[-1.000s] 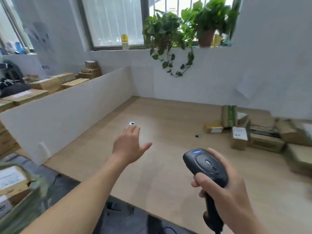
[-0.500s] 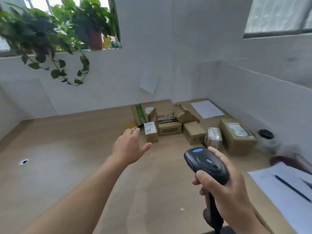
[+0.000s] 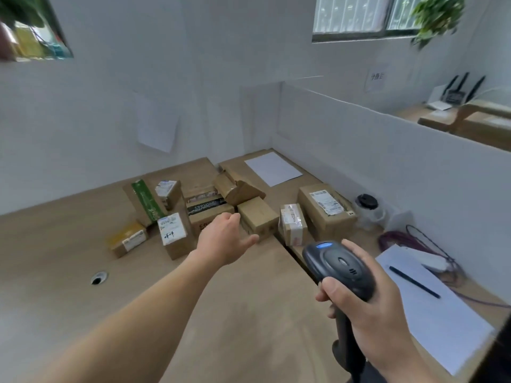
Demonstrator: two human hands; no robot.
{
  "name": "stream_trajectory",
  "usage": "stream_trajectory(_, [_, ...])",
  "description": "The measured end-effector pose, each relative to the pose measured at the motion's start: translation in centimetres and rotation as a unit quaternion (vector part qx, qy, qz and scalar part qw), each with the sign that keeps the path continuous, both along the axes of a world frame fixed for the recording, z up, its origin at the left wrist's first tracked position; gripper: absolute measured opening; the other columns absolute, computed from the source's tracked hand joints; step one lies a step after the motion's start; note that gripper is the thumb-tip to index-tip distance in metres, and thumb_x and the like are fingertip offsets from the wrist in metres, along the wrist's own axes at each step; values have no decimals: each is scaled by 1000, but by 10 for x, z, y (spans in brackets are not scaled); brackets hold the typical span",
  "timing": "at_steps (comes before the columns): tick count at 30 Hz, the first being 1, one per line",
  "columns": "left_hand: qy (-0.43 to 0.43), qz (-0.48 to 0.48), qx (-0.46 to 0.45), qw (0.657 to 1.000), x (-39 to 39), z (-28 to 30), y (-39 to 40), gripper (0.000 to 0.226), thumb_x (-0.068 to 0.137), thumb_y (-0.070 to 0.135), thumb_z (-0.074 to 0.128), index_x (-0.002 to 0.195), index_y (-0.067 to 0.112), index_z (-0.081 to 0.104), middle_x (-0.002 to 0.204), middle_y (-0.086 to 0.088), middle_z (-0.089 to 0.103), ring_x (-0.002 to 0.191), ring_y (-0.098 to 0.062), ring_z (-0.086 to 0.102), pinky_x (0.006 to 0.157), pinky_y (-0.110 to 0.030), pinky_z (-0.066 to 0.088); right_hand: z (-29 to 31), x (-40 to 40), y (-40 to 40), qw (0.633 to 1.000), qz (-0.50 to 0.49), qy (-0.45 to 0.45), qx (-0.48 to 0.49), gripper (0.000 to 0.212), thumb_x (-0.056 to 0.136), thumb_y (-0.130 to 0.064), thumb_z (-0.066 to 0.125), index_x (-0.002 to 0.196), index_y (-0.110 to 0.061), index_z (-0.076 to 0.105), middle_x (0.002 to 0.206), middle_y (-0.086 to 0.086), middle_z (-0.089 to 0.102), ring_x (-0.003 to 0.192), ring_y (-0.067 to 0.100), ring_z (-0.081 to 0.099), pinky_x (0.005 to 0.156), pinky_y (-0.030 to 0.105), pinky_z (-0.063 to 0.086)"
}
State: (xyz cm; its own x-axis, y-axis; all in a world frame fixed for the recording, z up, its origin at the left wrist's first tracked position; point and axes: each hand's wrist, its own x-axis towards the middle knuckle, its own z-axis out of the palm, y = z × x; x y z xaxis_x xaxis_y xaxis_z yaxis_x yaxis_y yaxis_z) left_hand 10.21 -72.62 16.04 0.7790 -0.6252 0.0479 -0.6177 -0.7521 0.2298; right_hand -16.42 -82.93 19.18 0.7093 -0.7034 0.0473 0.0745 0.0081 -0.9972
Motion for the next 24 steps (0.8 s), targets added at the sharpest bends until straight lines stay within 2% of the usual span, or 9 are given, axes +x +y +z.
stream_trajectory(3, [18, -13, -3, 1000, 10, -5, -43, 67, 90, 67, 57, 134, 17, 52, 130, -4, 58, 110, -22, 59, 86, -36, 53, -4, 13, -23, 1000, -16, 4, 14, 106, 33, -76, 91, 128, -40, 59, 95, 12, 74, 81, 36, 72, 57, 37, 58])
stream_trajectory(5, [29, -16, -3, 999, 16, -10, -72, 70, 90, 66, 57, 139, 16, 49, 134, -6, 56, 114, -24, 59, 87, -36, 52, -12, 23, -42, 1000, -18, 11, 16, 101, 34, -72, 93, 126, -44, 60, 95, 13, 74, 80, 35, 72, 57, 36, 58])
stream_trajectory(8, [48, -10, 3, 999, 23, -23, -117, 74, 89, 66, 59, 143, 15, 47, 137, -7, 55, 118, -24, 57, 87, -34, 49, -28, 38, -73, 999, -8, 22, 28, 95, 35, -61, 97, 122, -49, 61, 95, 15, 74, 79, 35, 71, 58, 36, 57])
stream_trajectory(12, [97, 35, 34, 994, 35, -53, -178, 77, 85, 72, 60, 137, 17, 49, 127, -6, 57, 109, -23, 58, 78, -33, 48, -51, 59, -124, 999, 3, 34, 34, 89, 46, -41, 88, 130, -38, 60, 95, 16, 75, 74, 35, 72, 58, 39, 59])
stream_trajectory(16, [166, 105, 46, 979, 44, -95, -236, 94, 74, 78, 65, 141, 16, 43, 125, -5, 58, 108, -26, 60, 85, -40, 57, -73, 75, -175, 998, 26, 51, 13, 90, 45, -41, 85, 131, -35, 61, 97, 11, 78, 83, 25, 75, 73, 39, 59])
stream_trajectory(19, [176, 143, 64, 972, 53, -126, -272, 112, 73, 80, 63, 153, 11, 25, 133, -9, 57, 113, -30, 61, 87, -42, 58, -86, 85, -209, 996, 55, 67, 7, 88, 44, -44, 85, 129, -44, 62, 101, 7, 79, 91, 22, 76, 77, 41, 62])
stream_trajectory(21, [172, 163, 71, 969, 57, -145, -289, 110, 75, 78, 64, 153, 12, 24, 135, -10, 55, 113, -31, 61, 87, -42, 58, -92, 89, -224, 995, 63, 74, 13, 86, 43, -42, 86, 125, -51, 62, 103, 7, 79, 92, 23, 77, 75, 38, 62])
stream_trajectory(24, [179, 181, 65, 965, 60, -162, -302, 88, 81, 67, 67, 143, 14, 34, 131, -12, 50, 111, -31, 60, 86, -39, 57, -98, 94, -240, 995, 66, 73, 22, 88, 42, -41, 86, 127, -45, 63, 100, 8, 79, 88, 21, 77, 73, 31, 60])
